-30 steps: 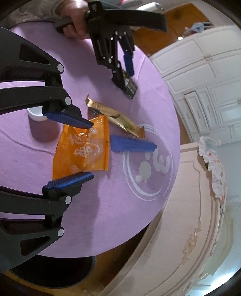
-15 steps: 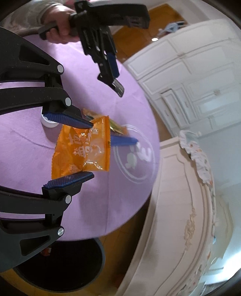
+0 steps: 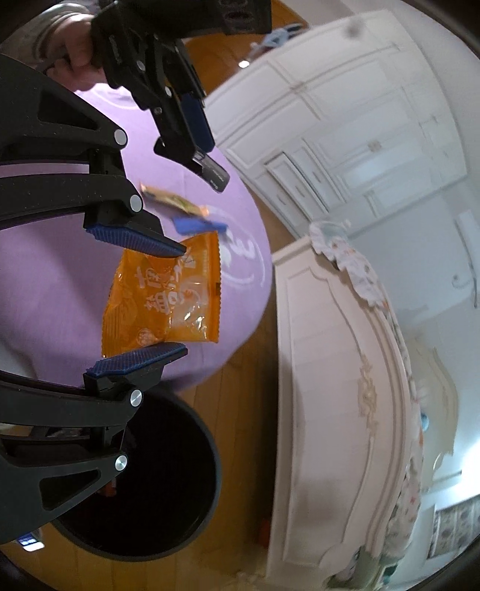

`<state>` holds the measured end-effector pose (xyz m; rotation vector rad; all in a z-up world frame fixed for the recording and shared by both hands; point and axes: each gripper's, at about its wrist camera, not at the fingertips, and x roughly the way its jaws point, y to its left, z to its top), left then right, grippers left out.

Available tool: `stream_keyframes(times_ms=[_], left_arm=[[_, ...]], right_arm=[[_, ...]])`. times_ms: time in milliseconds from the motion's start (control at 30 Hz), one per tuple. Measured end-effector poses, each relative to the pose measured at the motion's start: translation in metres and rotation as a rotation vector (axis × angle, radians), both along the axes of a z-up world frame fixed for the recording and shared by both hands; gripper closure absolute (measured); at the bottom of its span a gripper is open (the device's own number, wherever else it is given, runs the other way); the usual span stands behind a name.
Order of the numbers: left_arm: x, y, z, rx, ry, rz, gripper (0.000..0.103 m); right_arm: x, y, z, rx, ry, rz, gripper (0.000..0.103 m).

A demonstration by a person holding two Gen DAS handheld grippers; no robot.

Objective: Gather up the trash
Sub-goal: 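Carry the battery card and orange packet over the bin with both tools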

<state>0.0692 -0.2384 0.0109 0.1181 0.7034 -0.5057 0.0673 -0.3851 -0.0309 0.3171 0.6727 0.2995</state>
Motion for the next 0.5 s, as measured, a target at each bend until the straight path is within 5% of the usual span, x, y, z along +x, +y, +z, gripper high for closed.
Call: stream_keyframes(times_ms=[500], left_arm=[[0.018, -0.074, -0.022, -0.022, 0.066, -0.117, 0.050]], right_arm=[[-0.003, -0.073, -0.036, 0.084, 0.045, -0.156, 0.055]])
